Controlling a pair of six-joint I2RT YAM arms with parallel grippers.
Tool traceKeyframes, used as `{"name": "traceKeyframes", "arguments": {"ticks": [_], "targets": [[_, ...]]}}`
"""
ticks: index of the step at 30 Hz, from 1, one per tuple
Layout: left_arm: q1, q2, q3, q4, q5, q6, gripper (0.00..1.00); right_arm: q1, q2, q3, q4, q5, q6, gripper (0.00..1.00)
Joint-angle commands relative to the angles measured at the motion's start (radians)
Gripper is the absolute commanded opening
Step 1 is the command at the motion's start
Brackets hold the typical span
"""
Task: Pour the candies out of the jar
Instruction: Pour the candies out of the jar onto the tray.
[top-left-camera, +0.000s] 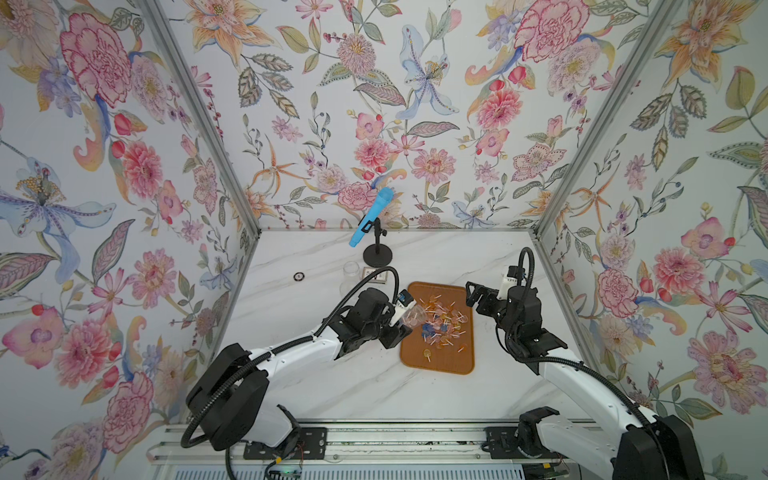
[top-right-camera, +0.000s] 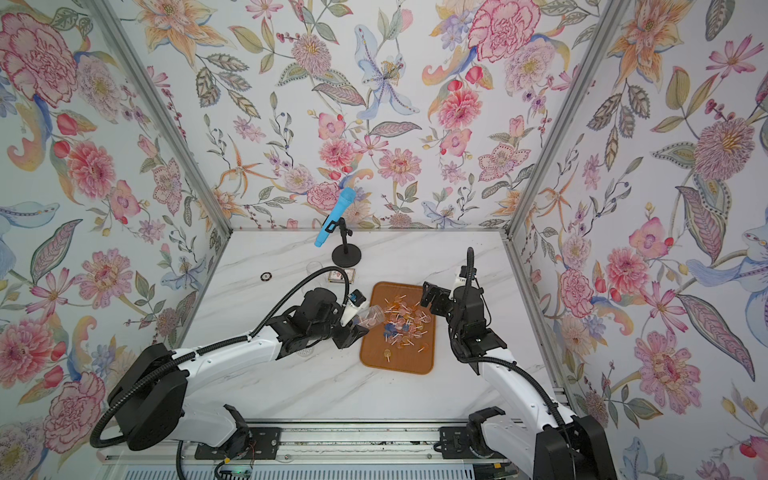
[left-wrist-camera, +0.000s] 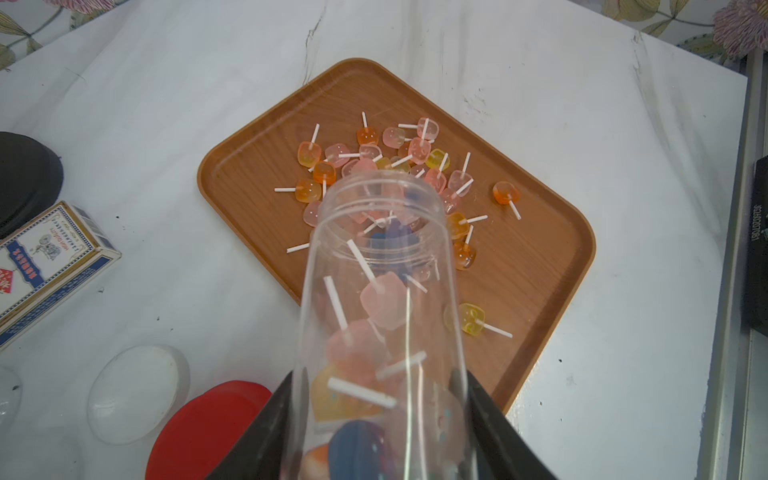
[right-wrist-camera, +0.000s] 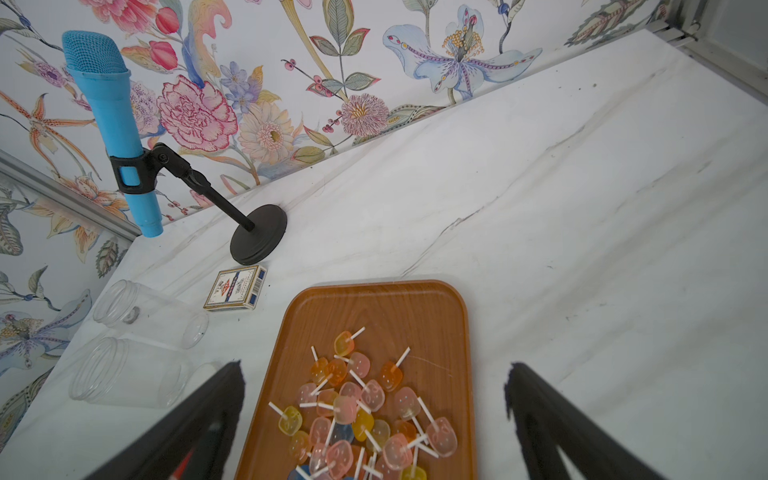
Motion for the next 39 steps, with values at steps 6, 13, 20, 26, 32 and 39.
{"name": "traceKeyframes", "arguments": {"ticks": [6, 13, 20, 26, 32, 39], "targets": [[-0.069, 0.145, 0.174, -0.265, -0.015, 0.114, 0.00, -0.031, 0.040, 0.012, 0.041, -0.046, 0.025, 1.00], [-0.094, 0.215, 0.363, -0.520, -0.120, 0.144, 0.00, -0.036, 0.087, 0.049, 0.020, -0.085, 0.048, 1.00], [-0.117, 0.319, 0.548, -0.778, -0.194, 0.143, 0.00, -0.037, 0.054, 0.035, 0.014, -0.058, 0.055, 1.00], [-0.138, 0.379, 0.625, -0.851, -0.232, 0.148, 0.00, -0.039, 0.037, 0.037, 0.019, -0.040, 0.048, 1.00], [-0.182, 0.434, 0.769, -1.000, -0.273, 0.161, 0.00, -0.039, 0.030, 0.030, 0.008, -0.041, 0.053, 1.00], [-0.173, 0.564, 0.945, -1.070, -0.352, 0.219, 0.00, -0.040, -0.010, -0.016, 0.042, -0.025, 0.093, 1.00]]}}
